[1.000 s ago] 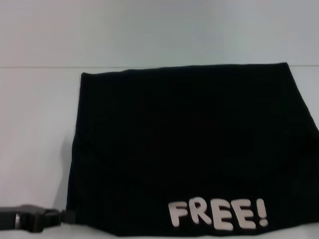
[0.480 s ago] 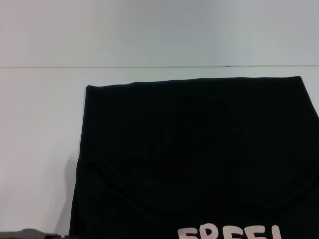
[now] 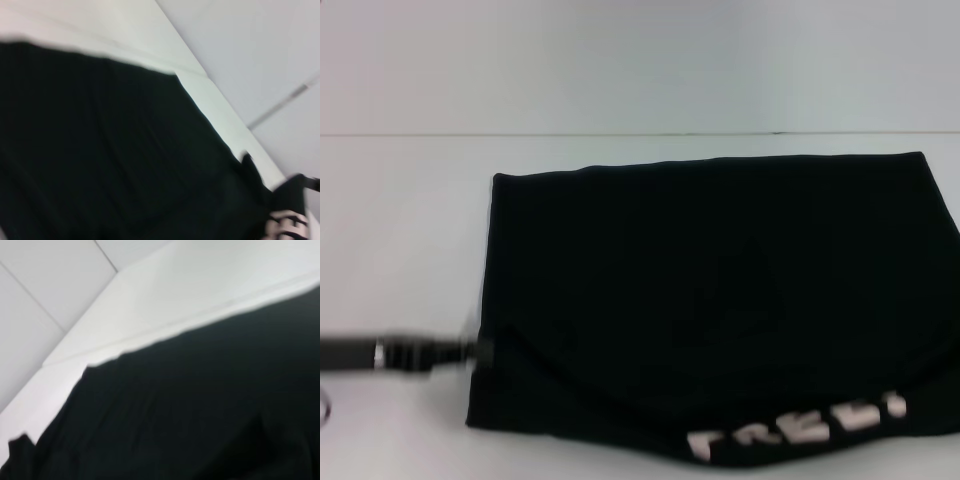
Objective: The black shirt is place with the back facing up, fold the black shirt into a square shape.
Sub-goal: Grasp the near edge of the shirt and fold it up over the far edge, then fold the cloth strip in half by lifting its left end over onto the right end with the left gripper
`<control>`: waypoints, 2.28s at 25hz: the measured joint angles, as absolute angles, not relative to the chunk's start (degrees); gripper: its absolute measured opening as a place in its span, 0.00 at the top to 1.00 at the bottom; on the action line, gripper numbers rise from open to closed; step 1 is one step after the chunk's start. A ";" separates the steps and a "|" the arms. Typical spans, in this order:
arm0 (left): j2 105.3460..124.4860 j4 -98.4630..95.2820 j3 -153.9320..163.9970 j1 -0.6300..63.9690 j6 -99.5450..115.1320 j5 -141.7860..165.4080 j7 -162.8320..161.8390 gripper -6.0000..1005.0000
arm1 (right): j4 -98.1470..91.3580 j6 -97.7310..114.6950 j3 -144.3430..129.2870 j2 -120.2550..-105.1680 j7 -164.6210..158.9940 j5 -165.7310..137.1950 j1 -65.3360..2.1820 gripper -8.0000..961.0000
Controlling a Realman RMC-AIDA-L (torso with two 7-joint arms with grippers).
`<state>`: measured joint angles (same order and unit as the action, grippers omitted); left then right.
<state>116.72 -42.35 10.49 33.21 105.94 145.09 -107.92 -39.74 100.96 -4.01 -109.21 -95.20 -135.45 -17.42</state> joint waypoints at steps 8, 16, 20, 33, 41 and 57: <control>112.88 -32.52 12.37 45.56 80.20 145.08 -115.04 0.96 | -35.58 81.85 -6.26 -108.96 -100.38 -136.21 -28.73 0.95; 113.22 -28.10 13.74 51.18 60.30 145.07 -114.93 0.96 | -26.05 58.62 -14.30 -108.05 -103.59 -136.23 -38.88 0.95; 113.62 -27.30 15.41 52.61 53.63 145.07 -114.71 0.96 | -24.70 51.66 -18.22 -108.43 -106.04 -136.21 -43.31 0.95; 113.96 -27.03 16.62 54.65 45.86 142.66 -112.91 0.95 | -21.95 42.10 -20.03 -108.19 -106.37 -135.59 -49.19 0.95; 114.40 -24.82 16.69 54.76 42.13 140.62 -109.87 0.95 | -19.21 38.25 -20.04 -108.87 -103.35 -133.22 -49.73 0.95; 118.96 -23.67 17.92 54.70 27.47 132.36 -103.38 0.73 | -19.60 30.68 -20.13 -111.00 -98.37 -130.54 -49.87 0.81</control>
<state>118.96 -23.67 17.92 54.70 27.47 132.36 -103.38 -19.60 30.68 -20.13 -111.00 -98.37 -130.54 -49.87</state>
